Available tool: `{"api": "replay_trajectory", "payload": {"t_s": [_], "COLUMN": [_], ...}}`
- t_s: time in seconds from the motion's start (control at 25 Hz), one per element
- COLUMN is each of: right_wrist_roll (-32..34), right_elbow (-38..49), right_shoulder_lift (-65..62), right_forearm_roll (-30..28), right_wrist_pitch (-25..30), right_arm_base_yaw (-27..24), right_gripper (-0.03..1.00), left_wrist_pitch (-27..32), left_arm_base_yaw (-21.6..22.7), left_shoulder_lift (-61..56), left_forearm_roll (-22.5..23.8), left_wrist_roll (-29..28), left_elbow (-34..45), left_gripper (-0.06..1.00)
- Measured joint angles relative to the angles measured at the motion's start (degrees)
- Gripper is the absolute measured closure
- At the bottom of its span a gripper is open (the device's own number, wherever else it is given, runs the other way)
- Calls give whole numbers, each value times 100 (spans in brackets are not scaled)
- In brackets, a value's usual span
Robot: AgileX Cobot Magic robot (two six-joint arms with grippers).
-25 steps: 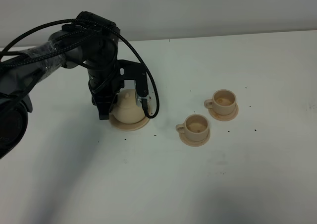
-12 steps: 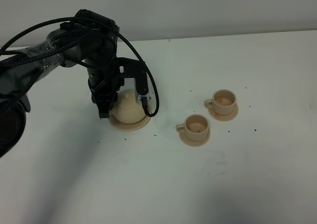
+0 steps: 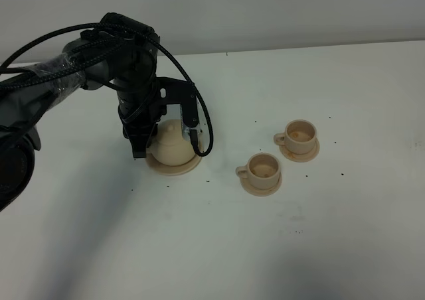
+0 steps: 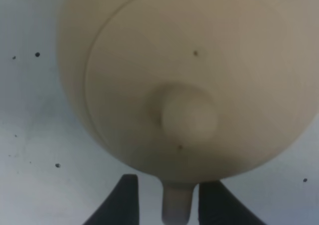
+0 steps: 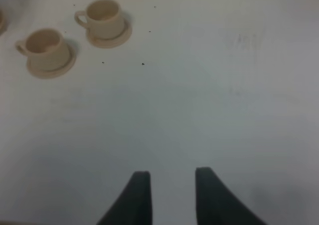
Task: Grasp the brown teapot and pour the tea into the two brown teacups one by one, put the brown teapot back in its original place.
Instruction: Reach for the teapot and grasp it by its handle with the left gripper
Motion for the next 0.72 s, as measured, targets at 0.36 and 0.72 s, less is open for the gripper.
{"api": "replay_trajectory", "payload": {"t_s": [0.36,0.72], "right_wrist_roll": [0,0], "right_elbow": [0,0], "right_shoulder_lift": [0,0], "right_forearm_roll": [0,0], "right_wrist_pitch": [0,0], "right_arm_base_yaw": [0,0], "right_gripper": [73,73], "left_wrist_pitch": [0,5], "left_arm_base_yaw": [0,0], "left_shoulder_lift": [0,0], "left_forearm_roll": [0,0], "left_wrist_roll": [6,6], "left_elbow": [0,0], "left_gripper": [64,64]}}
